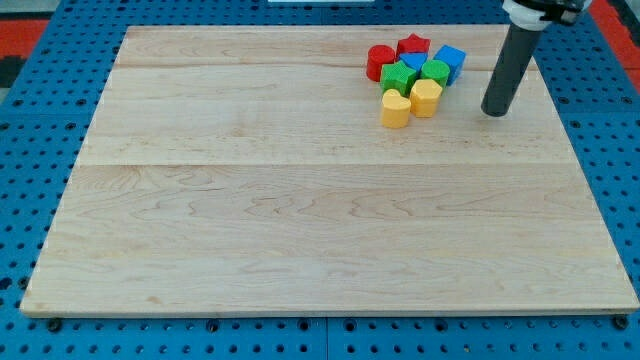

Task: Move your arm closer to the red star

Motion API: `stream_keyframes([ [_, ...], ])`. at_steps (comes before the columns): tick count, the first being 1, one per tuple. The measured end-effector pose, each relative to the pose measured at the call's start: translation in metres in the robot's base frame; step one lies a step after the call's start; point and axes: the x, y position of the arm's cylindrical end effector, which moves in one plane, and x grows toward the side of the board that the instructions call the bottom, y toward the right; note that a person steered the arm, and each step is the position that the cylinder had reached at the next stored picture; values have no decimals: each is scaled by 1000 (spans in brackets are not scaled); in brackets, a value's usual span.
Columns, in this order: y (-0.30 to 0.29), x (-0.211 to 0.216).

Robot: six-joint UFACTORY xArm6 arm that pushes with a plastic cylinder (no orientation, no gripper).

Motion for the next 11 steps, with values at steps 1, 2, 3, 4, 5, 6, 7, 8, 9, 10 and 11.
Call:
stream_keyframes([
  [1, 0, -22],
  [2, -5, -53],
  [3, 3, -98],
  [4, -7, -130],
  [5, -24, -145],
  [6, -28, -153],
  [7, -29, -158],
  [8, -29, -159],
  [9, -35, -159],
  [10, -77, -159],
  [11, -97, -157],
])
